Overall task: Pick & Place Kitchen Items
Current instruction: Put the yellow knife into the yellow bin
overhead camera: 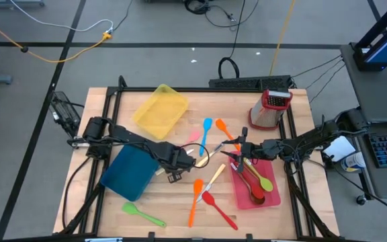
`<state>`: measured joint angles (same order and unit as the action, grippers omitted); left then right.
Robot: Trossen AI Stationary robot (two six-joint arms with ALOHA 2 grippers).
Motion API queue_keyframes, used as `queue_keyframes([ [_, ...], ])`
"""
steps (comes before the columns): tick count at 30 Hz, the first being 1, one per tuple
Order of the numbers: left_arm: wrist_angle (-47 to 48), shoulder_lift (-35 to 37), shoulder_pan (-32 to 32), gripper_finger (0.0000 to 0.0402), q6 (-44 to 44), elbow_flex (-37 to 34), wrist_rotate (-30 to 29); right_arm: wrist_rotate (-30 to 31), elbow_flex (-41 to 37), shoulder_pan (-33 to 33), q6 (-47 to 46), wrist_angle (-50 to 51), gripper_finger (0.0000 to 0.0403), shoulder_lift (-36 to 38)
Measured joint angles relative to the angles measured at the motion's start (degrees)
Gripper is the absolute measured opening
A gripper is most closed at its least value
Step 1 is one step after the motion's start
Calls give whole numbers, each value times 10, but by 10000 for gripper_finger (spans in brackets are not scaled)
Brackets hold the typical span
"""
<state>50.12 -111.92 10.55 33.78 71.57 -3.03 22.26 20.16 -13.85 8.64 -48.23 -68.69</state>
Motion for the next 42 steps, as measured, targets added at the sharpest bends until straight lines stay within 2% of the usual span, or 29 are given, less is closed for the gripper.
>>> queue_keyframes([
  [7,-39,-1,19,87,-34,-4,-11,0,0,0,0,0,160,0],
  [11,-47,-1,25,46,-26,-3,-12,0,0,0,0,0,160,0],
  [15,-55,3,29,46,4,-4,-32,0,0,0,0,0,160,0],
  [19,-61,2,31,46,-4,3,-54,0,0,0,0,0,160,0],
  [24,-74,0,31,46,-3,38,-58,1,0,0,0,-2,160,0],
  [29,0,0,30,46,-15,99,-115,1,0,0,0,-3,160,0],
  [34,132,1,13,46,-20,166,-196,1,0,0,0,-2,160,0],
  [39,216,2,-25,46,-26,212,-253,1,0,0,0,-2,160,0],
  [42,234,2,-62,46,-25,219,-265,1,0,0,0,-1,160,0],
])
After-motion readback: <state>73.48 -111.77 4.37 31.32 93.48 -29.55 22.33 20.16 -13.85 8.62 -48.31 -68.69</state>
